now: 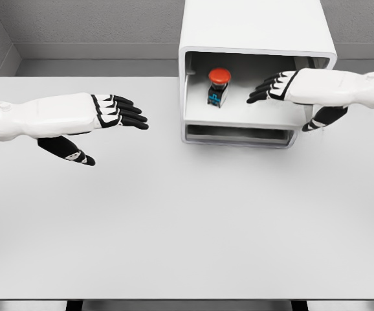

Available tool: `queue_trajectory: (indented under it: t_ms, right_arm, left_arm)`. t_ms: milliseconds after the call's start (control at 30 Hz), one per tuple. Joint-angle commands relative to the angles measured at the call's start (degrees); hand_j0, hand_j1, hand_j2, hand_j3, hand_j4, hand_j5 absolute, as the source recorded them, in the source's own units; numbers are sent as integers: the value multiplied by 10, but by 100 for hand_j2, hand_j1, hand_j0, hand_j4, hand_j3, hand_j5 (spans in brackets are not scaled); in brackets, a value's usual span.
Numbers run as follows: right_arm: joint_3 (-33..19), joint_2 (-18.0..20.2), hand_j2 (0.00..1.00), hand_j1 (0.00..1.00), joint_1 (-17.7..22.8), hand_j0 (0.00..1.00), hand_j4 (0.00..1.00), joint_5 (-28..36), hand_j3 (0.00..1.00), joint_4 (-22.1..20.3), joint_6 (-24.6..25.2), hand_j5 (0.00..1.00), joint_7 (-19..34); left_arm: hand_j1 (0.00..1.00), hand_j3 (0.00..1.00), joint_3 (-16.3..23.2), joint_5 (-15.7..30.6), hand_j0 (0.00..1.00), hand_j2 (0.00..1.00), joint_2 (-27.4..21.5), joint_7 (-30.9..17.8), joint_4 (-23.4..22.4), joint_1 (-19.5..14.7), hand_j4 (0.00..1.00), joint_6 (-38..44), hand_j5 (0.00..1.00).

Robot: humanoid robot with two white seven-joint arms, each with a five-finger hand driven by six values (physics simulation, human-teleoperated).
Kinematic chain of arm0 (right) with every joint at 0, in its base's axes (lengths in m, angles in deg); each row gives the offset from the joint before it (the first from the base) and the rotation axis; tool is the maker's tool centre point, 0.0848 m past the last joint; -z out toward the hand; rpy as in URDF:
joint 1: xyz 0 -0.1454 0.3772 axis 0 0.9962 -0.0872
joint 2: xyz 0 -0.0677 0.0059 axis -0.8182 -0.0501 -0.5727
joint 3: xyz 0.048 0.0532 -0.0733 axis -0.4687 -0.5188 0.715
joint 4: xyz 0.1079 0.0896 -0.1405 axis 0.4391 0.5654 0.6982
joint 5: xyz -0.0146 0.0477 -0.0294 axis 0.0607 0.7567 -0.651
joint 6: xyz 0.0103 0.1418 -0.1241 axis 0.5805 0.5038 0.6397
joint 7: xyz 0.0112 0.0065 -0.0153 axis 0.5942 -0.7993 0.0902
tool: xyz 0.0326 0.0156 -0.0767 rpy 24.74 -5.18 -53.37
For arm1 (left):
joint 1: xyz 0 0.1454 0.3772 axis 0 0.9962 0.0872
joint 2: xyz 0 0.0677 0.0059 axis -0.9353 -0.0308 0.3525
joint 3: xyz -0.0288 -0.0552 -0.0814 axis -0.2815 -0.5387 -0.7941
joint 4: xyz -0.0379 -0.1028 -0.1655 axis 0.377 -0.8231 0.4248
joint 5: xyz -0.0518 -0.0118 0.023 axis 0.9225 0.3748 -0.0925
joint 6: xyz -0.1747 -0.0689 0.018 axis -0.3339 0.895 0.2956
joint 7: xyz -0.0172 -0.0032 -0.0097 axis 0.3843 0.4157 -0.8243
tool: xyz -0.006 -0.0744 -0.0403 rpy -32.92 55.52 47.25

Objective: Slide open multi-storey tabletop storage cabinets and put open load switch and slide close multi-storey tabletop storage cabinets

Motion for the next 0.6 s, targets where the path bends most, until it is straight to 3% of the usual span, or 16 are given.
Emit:
queue_trajectory:
  t_ms: [0, 67, 100, 200, 267, 567]
  right_arm:
    - [-3, -22, 100, 100, 0, 100, 100, -12, 100, 24, 1, 100, 0]
    - [-3, -15, 100, 100, 1, 100, 100, -12, 100, 8, 1, 100, 0]
    - [-3, -10, 100, 100, 1, 100, 100, -12, 100, -20, 1, 100, 0]
    - [-3, 45, 100, 100, 2, 100, 100, -10, 100, -70, 1, 100, -28]
    - [-3, 58, 100, 100, 3, 100, 100, -7, 100, -93, 1, 100, -30]
    - [5, 44, 100, 100, 35, 100, 100, -7, 100, -100, 1, 100, -23]
  left_arm:
    - [100, 100, 0, 4, 100, 100, -2, 1, 0, 0, 100, 2, 100]
    - [100, 100, 0, 4, 100, 100, -2, 1, 0, 1, 100, 2, 100]
    - [100, 100, 1, 4, 100, 100, -1, 1, 0, 1, 100, 2, 100]
    - [100, 100, 0, 3, 100, 100, -1, 0, 0, 4, 100, 2, 100]
    - [100, 100, 1, 3, 100, 100, -1, 0, 0, 4, 100, 2, 100]
    - [100, 100, 1, 3, 100, 100, -3, 0, 0, 7, 100, 2, 100]
